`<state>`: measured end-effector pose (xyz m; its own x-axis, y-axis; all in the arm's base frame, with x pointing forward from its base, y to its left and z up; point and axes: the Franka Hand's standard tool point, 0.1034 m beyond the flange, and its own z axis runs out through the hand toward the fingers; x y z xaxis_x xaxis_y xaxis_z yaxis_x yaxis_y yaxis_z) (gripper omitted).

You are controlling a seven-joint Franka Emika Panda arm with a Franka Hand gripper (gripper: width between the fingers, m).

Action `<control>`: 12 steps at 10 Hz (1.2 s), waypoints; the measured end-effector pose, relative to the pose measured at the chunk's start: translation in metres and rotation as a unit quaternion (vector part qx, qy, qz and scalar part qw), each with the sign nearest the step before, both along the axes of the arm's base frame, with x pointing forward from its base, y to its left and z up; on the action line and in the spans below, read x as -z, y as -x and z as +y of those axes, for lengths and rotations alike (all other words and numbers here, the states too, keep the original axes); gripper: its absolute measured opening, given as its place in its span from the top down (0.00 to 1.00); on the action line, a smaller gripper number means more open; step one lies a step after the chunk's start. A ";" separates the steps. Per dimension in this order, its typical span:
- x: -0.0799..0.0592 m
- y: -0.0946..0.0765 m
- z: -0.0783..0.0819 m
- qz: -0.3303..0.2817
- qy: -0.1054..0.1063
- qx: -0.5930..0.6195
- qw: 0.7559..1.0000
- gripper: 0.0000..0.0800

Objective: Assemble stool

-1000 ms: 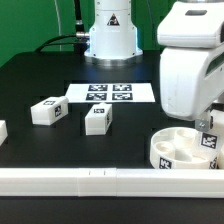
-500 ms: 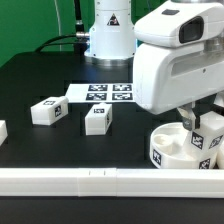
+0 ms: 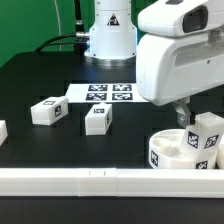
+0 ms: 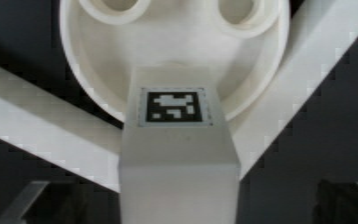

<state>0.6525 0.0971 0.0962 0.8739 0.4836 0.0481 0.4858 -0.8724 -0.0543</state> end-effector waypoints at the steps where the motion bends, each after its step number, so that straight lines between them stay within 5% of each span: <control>1: -0.005 0.001 -0.003 -0.001 0.000 -0.001 1.000 0.19; 4: -0.009 0.008 -0.031 0.003 0.002 0.006 1.000 0.19; 8: -0.007 0.009 -0.032 0.004 0.002 0.008 1.000 0.19; 12: -0.003 0.042 -0.106 0.003 0.025 0.059 0.998 0.19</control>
Offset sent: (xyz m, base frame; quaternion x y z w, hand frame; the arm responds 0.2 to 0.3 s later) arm -0.0307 -0.0488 0.0042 -0.0022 -0.0198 0.0056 0.9998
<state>0.6105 -0.0092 0.0993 0.9254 0.3786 0.0204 0.3788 -0.9254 -0.0114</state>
